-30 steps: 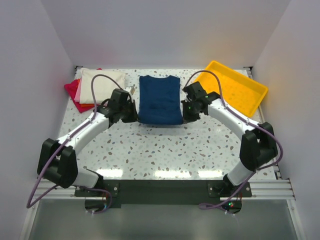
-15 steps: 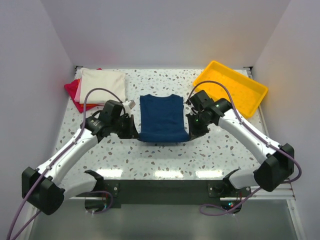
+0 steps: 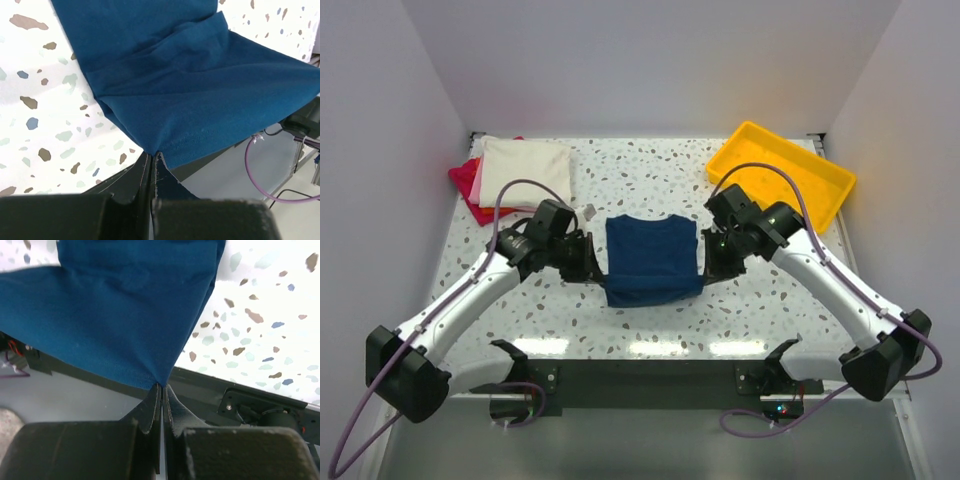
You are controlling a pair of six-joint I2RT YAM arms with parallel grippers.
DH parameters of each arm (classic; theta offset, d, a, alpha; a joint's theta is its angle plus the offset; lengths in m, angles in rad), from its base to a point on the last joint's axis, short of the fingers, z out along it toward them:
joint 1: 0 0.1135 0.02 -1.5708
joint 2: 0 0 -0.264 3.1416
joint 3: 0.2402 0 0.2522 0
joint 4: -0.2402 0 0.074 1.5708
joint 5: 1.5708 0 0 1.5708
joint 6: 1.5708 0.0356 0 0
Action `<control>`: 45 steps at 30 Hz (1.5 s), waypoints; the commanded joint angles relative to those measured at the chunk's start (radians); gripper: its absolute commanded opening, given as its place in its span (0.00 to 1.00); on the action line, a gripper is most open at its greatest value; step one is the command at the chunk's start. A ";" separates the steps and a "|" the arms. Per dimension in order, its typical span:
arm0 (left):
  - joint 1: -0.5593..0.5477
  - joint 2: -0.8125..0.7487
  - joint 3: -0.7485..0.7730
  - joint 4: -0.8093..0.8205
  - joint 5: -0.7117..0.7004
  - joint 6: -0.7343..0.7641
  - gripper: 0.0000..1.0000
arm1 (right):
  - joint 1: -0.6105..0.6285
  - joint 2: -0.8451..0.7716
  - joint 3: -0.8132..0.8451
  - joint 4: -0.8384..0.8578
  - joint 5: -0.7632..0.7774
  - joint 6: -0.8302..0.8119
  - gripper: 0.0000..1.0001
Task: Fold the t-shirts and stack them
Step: Fold the tshirt
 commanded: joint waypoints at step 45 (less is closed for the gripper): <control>0.227 0.718 0.513 0.264 0.011 0.114 0.00 | -0.281 0.669 0.471 0.372 0.045 -0.167 0.00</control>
